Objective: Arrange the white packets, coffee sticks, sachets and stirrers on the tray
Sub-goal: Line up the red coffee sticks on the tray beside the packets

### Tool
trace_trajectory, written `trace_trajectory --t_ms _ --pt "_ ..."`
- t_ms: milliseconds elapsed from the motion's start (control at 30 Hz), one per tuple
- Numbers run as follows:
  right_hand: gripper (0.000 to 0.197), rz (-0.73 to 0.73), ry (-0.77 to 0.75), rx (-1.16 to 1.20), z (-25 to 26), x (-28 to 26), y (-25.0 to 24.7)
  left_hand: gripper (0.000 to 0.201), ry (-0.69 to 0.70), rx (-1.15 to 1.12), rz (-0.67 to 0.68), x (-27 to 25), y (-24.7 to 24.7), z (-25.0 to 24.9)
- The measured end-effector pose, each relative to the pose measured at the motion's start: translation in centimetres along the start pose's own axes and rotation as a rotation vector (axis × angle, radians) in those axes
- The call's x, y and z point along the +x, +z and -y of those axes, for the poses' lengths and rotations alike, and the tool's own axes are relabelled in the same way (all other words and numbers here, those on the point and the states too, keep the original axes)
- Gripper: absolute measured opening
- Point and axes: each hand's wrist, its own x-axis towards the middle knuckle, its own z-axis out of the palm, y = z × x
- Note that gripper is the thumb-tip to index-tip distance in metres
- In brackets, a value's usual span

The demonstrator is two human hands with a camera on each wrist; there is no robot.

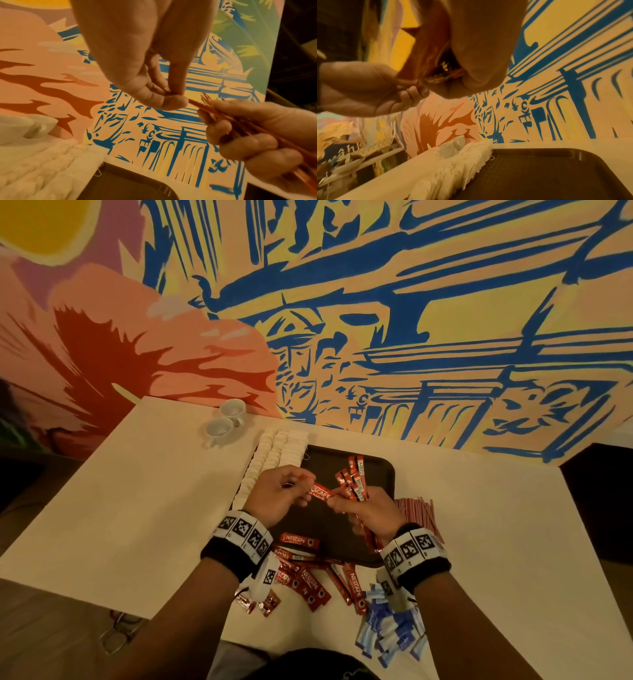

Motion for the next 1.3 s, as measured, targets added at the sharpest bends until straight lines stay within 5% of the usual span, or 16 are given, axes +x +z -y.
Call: trace_trajectory --t_ms 133,400,667,1300 --pt "0.02 -0.113 0.004 0.104 -0.3 0.2 -0.3 0.012 -0.089 -0.084 0.039 0.2 -0.7 0.7" --pt "0.032 -0.305 0.191 -0.043 -1.5 1.6 -0.5 0.008 -0.152 0.45 -0.004 3.0 -3.1 4.3" --pt "0.033 -0.262 0.287 -0.087 -2.6 3.3 0.3 0.011 -0.333 0.745 0.1 5.8 -2.7 9.9" --pt "0.02 -0.378 0.469 0.043 -3.9 4.5 2.3 0.033 -0.078 0.986 0.423 8.6 -2.3 14.1"
